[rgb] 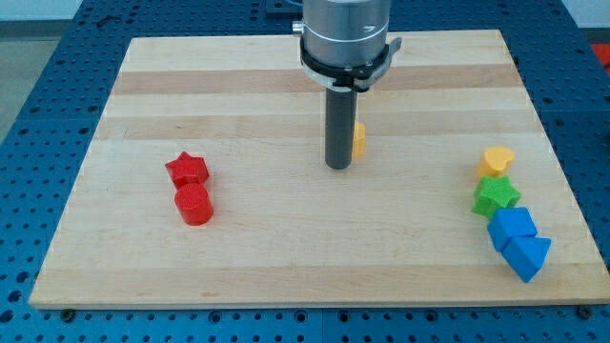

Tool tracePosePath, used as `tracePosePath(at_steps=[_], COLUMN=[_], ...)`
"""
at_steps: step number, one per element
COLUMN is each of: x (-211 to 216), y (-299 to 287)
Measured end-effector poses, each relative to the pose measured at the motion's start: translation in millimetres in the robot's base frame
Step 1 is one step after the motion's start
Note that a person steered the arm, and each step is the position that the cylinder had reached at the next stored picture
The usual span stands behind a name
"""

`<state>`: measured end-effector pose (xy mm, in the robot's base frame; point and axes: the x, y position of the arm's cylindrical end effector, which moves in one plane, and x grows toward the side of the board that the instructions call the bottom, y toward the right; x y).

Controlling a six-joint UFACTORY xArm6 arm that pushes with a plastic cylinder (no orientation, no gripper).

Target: Push the yellow hexagon to the yellow heart

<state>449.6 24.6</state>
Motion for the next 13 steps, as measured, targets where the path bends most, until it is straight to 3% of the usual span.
tracePosePath(at_steps=[3, 6, 9, 12, 13], x=[-13, -14, -18, -60, -95], y=[-26, 49, 40, 26, 30])
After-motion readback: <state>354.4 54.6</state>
